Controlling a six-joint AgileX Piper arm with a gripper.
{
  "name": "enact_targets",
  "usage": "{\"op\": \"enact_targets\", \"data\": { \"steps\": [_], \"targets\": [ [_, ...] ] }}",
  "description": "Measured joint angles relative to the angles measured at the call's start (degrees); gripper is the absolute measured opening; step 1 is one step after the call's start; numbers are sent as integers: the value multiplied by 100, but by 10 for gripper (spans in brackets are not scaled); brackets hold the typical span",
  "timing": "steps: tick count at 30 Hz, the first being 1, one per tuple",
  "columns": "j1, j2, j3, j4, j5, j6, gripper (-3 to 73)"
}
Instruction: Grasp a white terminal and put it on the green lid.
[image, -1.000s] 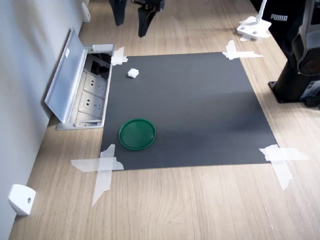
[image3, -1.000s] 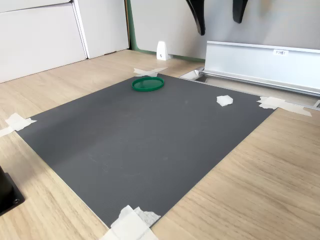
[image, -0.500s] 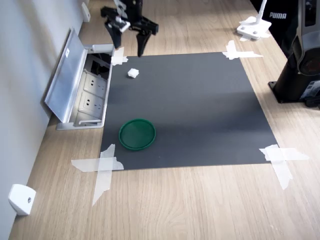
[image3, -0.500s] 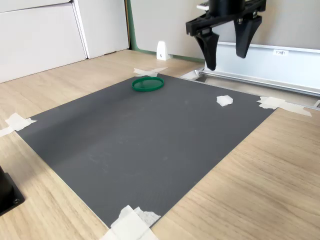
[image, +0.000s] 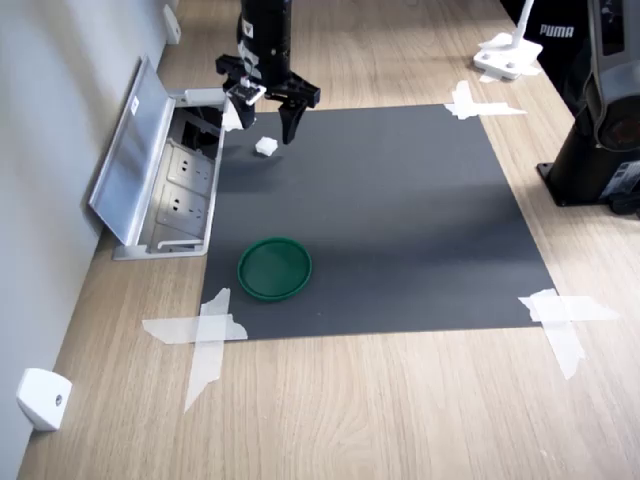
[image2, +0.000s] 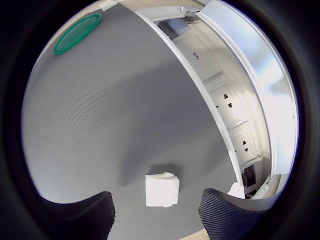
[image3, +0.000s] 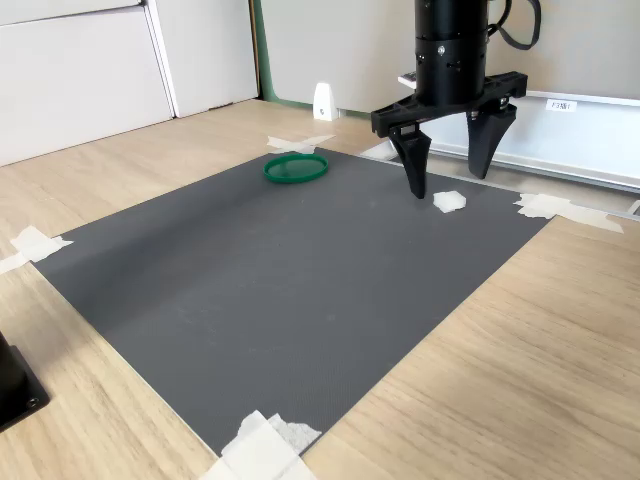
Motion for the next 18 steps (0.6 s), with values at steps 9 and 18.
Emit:
{"op": "enact_targets", "data": {
  "steps": [9,18],
  "targets": [
    [0,188,0,23,-162,110,709],
    [0,255,0,23,-193,164,704]
  ]
}}
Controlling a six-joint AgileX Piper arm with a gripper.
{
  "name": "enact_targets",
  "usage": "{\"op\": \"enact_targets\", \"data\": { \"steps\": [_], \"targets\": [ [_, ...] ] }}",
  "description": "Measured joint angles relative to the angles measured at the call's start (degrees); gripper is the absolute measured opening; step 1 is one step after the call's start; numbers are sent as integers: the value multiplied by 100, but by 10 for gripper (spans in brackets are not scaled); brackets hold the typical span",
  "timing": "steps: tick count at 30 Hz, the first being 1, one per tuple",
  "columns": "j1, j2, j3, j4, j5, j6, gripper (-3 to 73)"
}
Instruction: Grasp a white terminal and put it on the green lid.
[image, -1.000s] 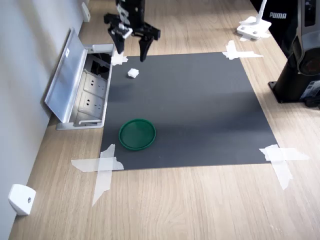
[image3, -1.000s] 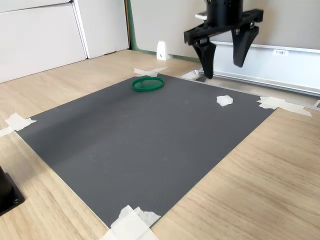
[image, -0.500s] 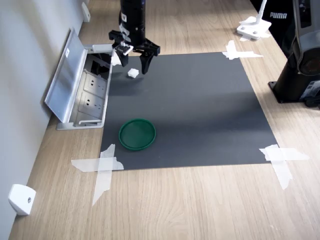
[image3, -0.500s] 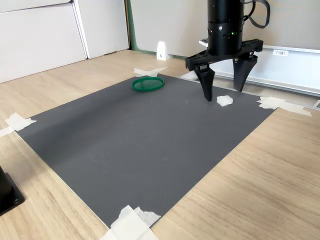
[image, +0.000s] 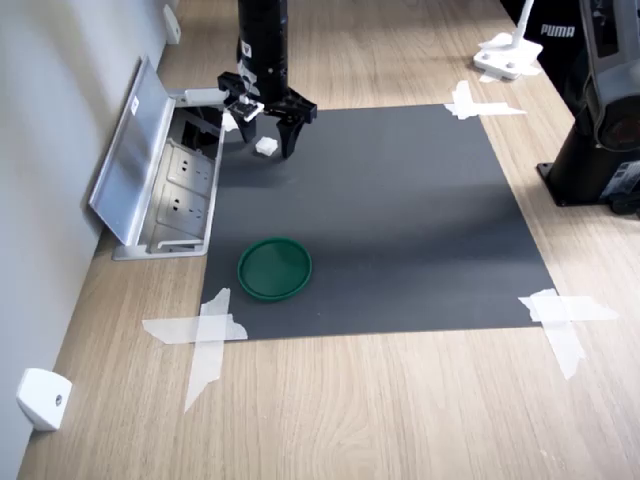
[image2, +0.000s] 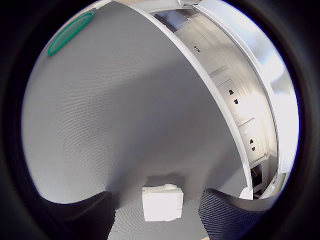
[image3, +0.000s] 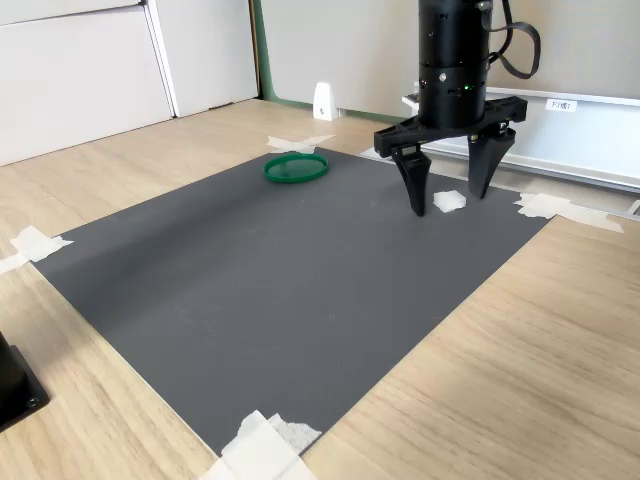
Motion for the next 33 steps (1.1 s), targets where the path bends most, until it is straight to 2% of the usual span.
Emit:
{"op": "enact_targets", "data": {
  "steps": [3,6,9,13,14,22,28,33],
  "targets": [
    [0,18,0,6,6,11,682],
    [0,18,0,6,40,29,626],
    [0,18,0,11,66,49,504],
    [0,18,0,17,122,174,281],
    [0,18,0,17,144,232,264],
    [0,-100,0,50,513,1030,270],
    [12,-798,0,82,702,1709,270],
    [331,-1445,0,50,1026,1892,270]
  ]
}}
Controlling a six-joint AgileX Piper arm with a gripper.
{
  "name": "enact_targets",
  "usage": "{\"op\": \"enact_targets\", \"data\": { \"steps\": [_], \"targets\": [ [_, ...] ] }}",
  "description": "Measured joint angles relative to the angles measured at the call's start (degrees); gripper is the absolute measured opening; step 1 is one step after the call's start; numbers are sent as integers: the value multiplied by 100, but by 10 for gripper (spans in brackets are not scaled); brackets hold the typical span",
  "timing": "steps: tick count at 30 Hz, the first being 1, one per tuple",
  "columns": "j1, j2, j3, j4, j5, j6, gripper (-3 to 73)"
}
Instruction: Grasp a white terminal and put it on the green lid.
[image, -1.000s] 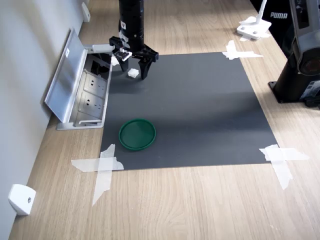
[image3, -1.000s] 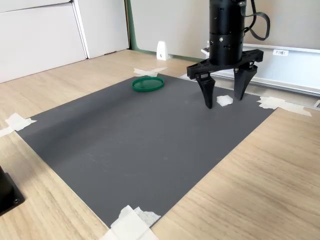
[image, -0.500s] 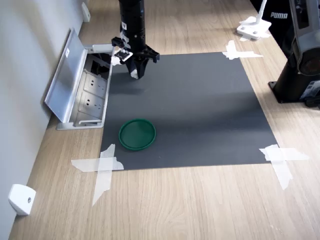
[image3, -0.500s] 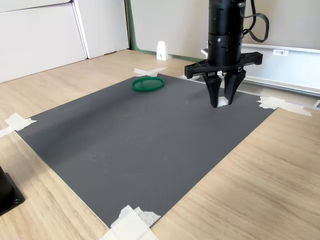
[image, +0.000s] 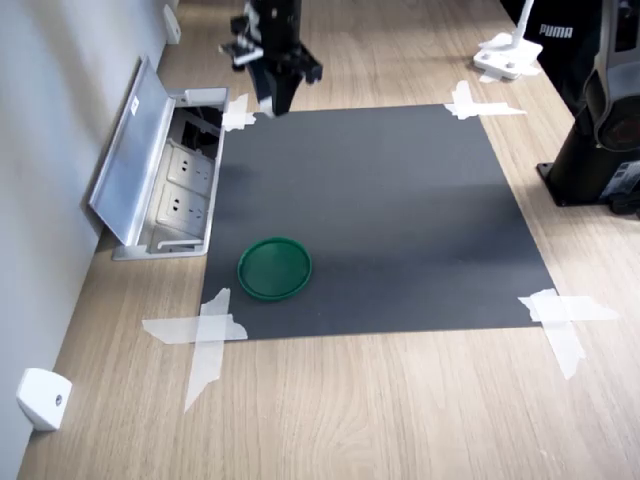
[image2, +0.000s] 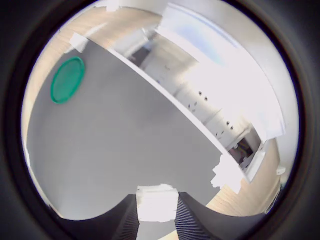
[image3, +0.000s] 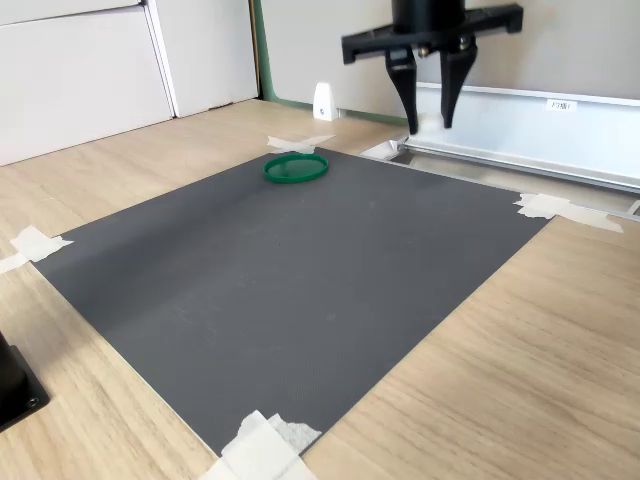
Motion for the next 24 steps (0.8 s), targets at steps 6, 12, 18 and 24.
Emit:
{"op": "enact_targets", "data": {
  "steps": [6,12,18,24],
  "targets": [
    [845,-590,0,0,397,562,270],
    [1763,-871,19,0,699,1083,270],
    [2558,-878,36,-57,799,1635,270],
    [3010,-798,228,-428,362,2182,270]
  ]
}}
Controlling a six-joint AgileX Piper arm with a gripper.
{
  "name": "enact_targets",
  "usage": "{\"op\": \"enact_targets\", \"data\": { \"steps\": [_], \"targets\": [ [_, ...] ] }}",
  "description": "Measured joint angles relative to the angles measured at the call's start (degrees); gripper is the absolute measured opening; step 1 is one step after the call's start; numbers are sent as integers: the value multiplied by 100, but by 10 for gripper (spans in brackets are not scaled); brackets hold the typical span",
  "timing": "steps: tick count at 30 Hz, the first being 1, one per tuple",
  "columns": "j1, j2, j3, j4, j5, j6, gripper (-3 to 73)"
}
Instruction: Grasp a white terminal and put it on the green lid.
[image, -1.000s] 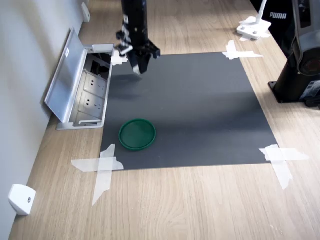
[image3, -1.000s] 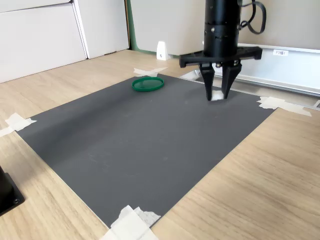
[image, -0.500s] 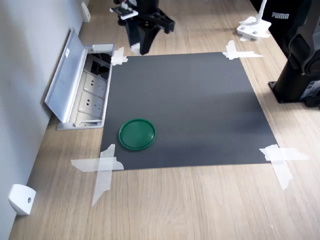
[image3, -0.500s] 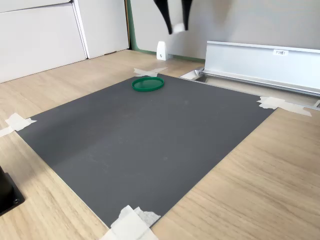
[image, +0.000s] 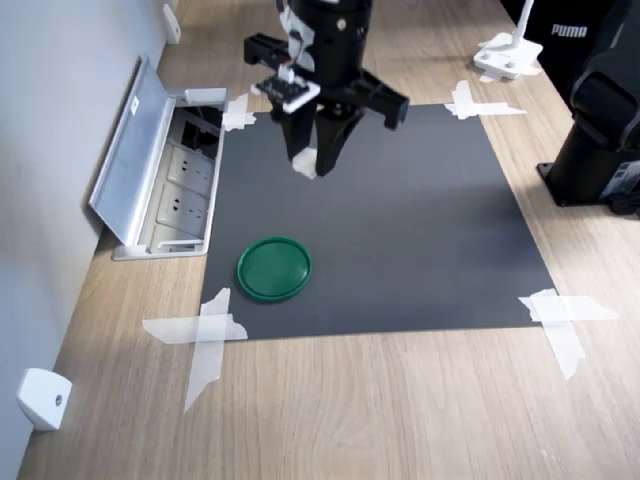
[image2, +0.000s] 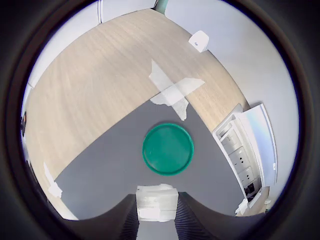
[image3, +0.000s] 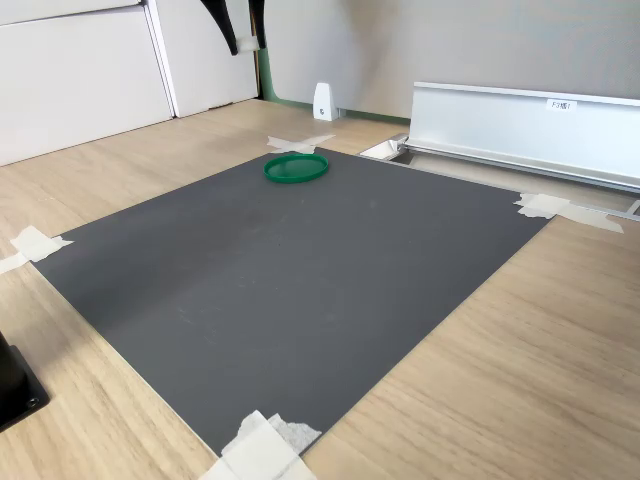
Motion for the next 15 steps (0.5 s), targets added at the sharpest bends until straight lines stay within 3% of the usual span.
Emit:
{"op": "enact_targets", "data": {
  "steps": [6,15],
  "targets": [
    [0,436,342,-322,-731,155,270],
    [0,1217,353,-364,-1167,150,270]
  ]
}}
